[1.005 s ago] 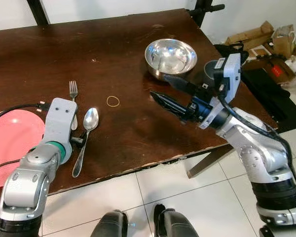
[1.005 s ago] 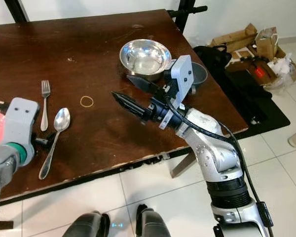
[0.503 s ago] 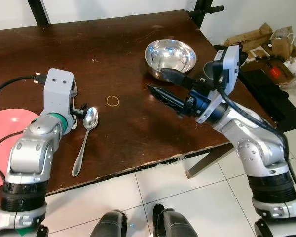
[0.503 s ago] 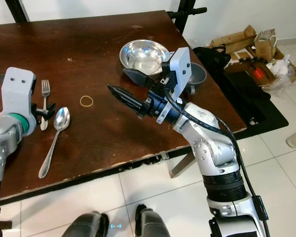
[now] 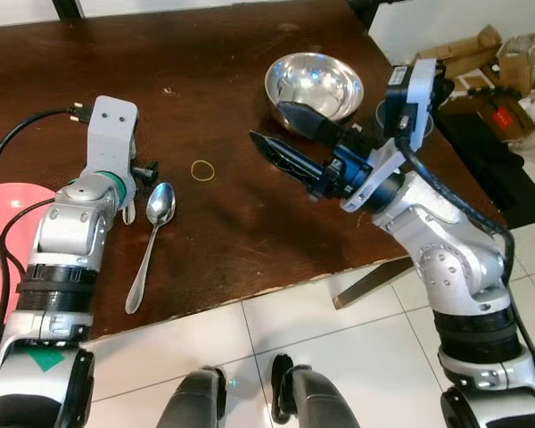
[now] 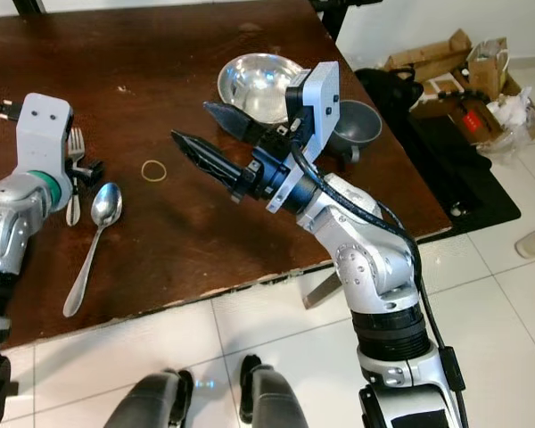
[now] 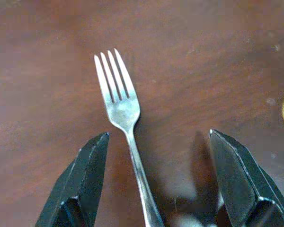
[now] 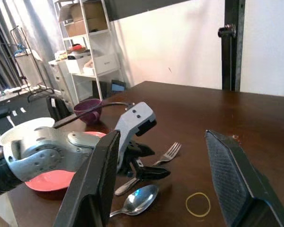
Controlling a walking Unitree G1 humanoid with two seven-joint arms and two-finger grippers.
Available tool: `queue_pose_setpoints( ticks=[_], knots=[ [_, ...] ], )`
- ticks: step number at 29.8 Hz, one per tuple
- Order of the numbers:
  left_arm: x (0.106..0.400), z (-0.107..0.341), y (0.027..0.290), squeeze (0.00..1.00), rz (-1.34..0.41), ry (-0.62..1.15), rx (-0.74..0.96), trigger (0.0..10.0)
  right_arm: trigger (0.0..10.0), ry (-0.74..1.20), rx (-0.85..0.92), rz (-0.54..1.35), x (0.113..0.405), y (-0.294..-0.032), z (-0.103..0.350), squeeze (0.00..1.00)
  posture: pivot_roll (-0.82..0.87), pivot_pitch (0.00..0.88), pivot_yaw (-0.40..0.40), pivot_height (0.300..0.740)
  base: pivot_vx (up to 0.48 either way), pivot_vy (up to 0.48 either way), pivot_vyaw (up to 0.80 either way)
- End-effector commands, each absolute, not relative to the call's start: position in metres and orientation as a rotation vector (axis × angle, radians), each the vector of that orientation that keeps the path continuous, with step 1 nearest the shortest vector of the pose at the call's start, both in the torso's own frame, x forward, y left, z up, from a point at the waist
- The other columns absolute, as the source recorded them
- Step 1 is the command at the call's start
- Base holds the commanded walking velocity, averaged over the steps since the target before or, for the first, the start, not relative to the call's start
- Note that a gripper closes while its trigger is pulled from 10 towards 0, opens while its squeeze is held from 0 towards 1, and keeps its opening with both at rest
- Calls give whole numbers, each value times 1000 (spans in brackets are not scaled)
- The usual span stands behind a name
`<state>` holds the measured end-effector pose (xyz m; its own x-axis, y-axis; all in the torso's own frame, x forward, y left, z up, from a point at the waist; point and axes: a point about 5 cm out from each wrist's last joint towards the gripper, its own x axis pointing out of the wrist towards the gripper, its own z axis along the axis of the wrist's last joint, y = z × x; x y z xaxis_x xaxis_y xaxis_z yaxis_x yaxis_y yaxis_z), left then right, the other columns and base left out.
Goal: Setting the table
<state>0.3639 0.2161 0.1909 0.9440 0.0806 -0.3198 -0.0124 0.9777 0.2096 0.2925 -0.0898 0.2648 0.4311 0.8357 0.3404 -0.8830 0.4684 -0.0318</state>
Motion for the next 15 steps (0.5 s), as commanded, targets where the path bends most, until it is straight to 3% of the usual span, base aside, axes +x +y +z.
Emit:
queue_pose_setpoints(
  ticks=[1,11,12,13,15],
  knots=[
    [365,184,216,0,42,355,194,10000,10000,-335,162,1090,290,-88,268,0,107,216,-2,740,0,0,0],
    [370,185,221,0,90,362,212,10000,10000,-333,172,1083,288,-89,268,0,103,226,11,740,0,0,0],
    [369,186,223,0,102,368,206,9137,10000,-330,175,1079,288,-90,267,0,108,222,18,740,0,0,0],
    [366,185,224,0,104,386,184,6863,10000,-329,177,1074,287,-90,267,0,116,219,22,740,0,0,0],
    [362,181,224,0,104,414,146,6353,10000,-330,180,1071,288,-90,266,0,121,214,27,740,0,0,0]
  ],
)
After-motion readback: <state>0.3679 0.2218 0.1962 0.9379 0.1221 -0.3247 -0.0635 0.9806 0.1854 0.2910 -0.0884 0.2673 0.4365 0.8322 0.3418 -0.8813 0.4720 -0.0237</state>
